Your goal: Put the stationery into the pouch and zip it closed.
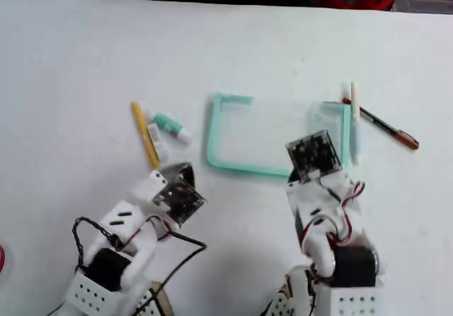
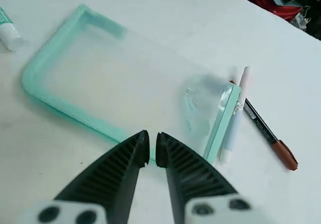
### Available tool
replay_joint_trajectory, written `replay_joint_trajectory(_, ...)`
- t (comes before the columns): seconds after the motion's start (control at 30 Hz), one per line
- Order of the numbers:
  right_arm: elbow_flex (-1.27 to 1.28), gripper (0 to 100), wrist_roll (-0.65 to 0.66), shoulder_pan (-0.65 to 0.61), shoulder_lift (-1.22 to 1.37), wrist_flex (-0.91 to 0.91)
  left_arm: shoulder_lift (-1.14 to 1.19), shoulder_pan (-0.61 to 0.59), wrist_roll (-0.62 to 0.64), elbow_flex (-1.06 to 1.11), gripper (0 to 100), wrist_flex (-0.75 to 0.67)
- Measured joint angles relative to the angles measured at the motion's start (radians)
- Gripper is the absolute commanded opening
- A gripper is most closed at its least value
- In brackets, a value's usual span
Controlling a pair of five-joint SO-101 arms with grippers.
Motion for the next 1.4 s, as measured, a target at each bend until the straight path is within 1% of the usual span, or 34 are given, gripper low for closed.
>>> replay_joint_trajectory(0.07, -0.066, 3.6, -0.015, 0.003, 0.115, 0.0, 0.0, -0.061, 0.08, -0.086, 3, 0.017)
replay_joint_trajectory(0.17, -0.135, 3.6, -0.021, 0.006, 0.245, 0.0, -0.003, -0.187, 0.201, -0.221, 3, 0.023)
replay_joint_trajectory(0.23, -0.155, 3.6, -0.021, 0.003, 0.308, 0.0, -0.009, -0.25, 0.239, -0.272, 3, 0.011)
replay_joint_trajectory(0.3, -0.163, 3.6, -0.021, -0.003, 0.342, 0.0, -0.009, -0.288, 0.255, -0.296, 3, -0.011)
replay_joint_trajectory(0.47, -0.163, 3.6, -0.025, -0.049, 0.356, -0.029, -0.009, -0.305, 0.256, -0.322, 3, -0.021)
replay_joint_trajectory(0.63, -0.163, 3.6, -0.124, -0.06, 0.359, -0.075, 0.011, -0.305, 0.256, -0.376, 3, -0.021)
replay_joint_trajectory(0.7, -0.163, 3.6, -0.143, -0.06, 0.365, -0.081, 0.112, -0.305, 0.256, -0.442, 3, -0.017)
replay_joint_trajectory(0.77, -0.16, 3.6, -0.149, -0.064, 0.365, -0.089, 0.259, -0.301, 0.236, -0.532, 3, 0.021)
replay_joint_trajectory(0.87, -0.11, 3.6, -0.15, -0.063, 0.365, -0.143, 0.548, -0.27, 0.222, -0.715, 3, 0.12)
replay_joint_trajectory(0.97, -0.026, 3.6, -0.15, -0.063, 0.365, -0.23, 0.888, -0.241, 0.222, -0.91, 3, 0.247)
replay_joint_trajectory(1.1, 0.071, 3.6, -0.15, -0.063, 0.365, -0.338, 1.266, -0.189, 0.222, -1.105, 3, 0.371)
replay_joint_trajectory(1.23, 0.081, 3.6, -0.152, -0.063, 0.367, -0.358, 1.545, -0.161, 0.222, -1.195, 3, 0.379)
replay_joint_trajectory(1.4, 0.081, 3.6, -0.155, -0.064, 0.367, -0.348, 1.801, -0.19, 0.222, -1.266, 3, 0.305)
